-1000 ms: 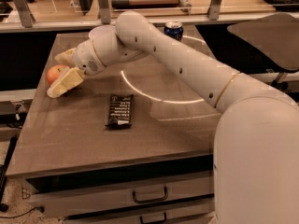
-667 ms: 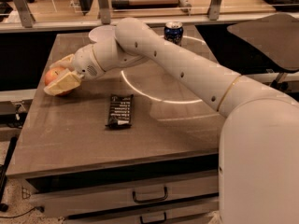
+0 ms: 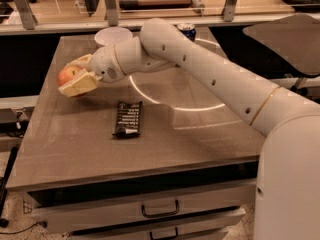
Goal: Pick apple
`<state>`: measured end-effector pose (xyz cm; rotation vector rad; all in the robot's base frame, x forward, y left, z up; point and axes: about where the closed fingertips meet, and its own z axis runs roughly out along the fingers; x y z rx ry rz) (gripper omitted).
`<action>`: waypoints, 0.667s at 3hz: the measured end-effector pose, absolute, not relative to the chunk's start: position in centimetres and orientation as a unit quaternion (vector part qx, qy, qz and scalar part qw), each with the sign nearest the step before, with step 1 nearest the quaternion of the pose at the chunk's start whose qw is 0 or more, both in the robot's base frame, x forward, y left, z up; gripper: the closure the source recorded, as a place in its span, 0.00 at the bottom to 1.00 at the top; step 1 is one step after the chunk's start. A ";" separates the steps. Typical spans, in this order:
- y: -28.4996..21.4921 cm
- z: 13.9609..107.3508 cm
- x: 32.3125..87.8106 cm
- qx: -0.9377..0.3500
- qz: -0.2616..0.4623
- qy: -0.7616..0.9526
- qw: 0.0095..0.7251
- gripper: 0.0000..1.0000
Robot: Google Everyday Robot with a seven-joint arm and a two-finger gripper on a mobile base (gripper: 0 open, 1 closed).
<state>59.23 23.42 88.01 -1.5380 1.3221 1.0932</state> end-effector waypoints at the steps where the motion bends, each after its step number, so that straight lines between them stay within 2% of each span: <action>1: 18.9 91.5 60.0 -0.586 0.435 0.515 0.449 1.00; 2: 14.3 93.9 60.5 -0.551 0.445 0.508 0.490 1.00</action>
Offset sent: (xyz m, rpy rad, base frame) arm 0.0212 -0.1589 0.0881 0.2953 -0.0430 -0.1879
